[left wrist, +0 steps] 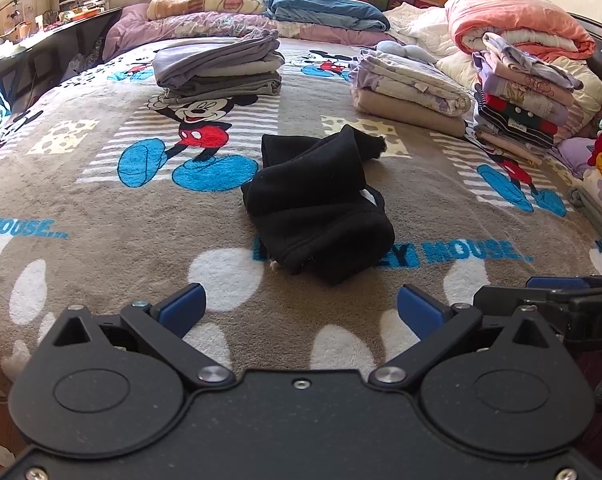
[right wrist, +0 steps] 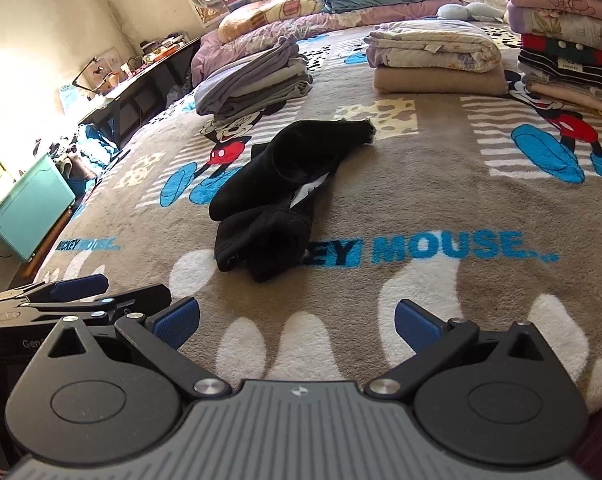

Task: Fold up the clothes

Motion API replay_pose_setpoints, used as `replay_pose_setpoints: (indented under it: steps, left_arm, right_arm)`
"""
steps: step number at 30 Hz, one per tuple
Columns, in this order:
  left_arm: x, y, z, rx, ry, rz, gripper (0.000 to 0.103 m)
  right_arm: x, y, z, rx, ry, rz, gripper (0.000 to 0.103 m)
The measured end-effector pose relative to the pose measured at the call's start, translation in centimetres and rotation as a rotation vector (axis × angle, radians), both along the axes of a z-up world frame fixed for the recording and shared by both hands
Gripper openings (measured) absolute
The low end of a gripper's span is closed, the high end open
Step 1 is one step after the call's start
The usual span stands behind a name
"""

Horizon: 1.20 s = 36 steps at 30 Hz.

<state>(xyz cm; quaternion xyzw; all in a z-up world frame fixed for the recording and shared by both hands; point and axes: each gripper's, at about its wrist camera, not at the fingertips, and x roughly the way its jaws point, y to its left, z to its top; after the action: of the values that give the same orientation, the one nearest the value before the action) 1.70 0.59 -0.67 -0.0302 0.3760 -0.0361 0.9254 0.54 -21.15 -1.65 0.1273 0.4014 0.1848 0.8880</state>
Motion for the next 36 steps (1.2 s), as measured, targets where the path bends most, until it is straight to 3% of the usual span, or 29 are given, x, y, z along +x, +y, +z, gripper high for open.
replay_pose_setpoints:
  steps: [7,11,20,23,28,32,34,36]
  left_arm:
    - [1.4,0.8,-0.6,-0.038,-0.03,-0.016,0.103]
    - [2.4,1.2,-1.2,-0.05,-0.068,-0.021,0.103]
    - [4.2,0.6,-3.5,0.085,-0.028,-0.081,0.103]
    - [4.7,1.3,-4.4,0.061,-0.016,-0.061,0.103]
    - [5.2,2.3,-5.4,0.037,-0.035,-0.05,0.101]
    - [5.4,3.6,-6.3,-0.054,-0.064,-0.04,0.096]
    - [5.4,4.5,-6.9,-0.11,-0.07,-0.026,0.09]
    - [5.1,5.1,-7.5,-0.158,-0.074,-0.018,0.088]
  right_arm:
    - [1.3,-0.7,-1.0,0.013,-0.03,-0.011,0.103]
    - [2.2,-1.1,-1.9,0.072,-0.04,0.006,0.103]
    - [3.8,0.1,-3.5,0.039,-0.039,0.055,0.103]
    - [3.9,1.1,-3.3,-0.027,-0.124,0.089,0.102]
    - [3.9,4.5,-2.7,-0.247,-0.312,0.23,0.082]
    - [3.8,7.3,-3.1,-0.426,-0.444,0.338,0.071]
    - [3.7,8.6,-3.4,-0.515,-0.501,0.388,0.057]
    - [3.7,9.8,-3.8,-0.603,-0.554,0.438,0.05]
